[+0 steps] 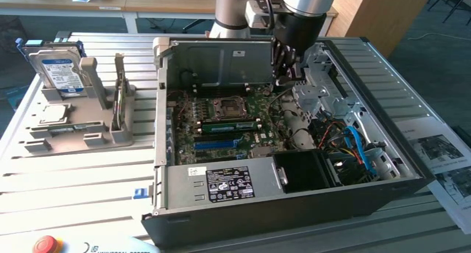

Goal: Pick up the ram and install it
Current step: 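Press down the ram until it locks into place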

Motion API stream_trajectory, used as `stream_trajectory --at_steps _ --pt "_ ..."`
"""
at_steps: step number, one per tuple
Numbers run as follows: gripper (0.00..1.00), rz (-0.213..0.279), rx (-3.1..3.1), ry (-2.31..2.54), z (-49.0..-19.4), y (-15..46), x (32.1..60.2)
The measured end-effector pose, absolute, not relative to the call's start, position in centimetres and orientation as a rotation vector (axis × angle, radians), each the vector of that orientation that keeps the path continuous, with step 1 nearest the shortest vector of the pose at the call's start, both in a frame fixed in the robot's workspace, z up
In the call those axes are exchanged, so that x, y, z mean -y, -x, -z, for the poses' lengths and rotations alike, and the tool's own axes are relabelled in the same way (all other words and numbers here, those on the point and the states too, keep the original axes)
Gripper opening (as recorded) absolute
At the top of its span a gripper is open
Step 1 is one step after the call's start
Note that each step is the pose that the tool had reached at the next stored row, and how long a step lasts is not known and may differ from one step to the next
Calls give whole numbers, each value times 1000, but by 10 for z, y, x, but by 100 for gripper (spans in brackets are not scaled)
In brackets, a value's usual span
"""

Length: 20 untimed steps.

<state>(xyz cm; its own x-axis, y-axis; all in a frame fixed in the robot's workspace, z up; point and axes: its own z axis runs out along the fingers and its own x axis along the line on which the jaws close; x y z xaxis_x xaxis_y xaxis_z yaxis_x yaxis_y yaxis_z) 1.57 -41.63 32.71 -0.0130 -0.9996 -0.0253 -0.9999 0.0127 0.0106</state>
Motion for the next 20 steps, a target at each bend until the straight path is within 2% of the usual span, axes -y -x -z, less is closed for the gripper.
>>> stream_trajectory --at_steps 20 --pt "10 -39 -2228 2199 -293 -14 416"
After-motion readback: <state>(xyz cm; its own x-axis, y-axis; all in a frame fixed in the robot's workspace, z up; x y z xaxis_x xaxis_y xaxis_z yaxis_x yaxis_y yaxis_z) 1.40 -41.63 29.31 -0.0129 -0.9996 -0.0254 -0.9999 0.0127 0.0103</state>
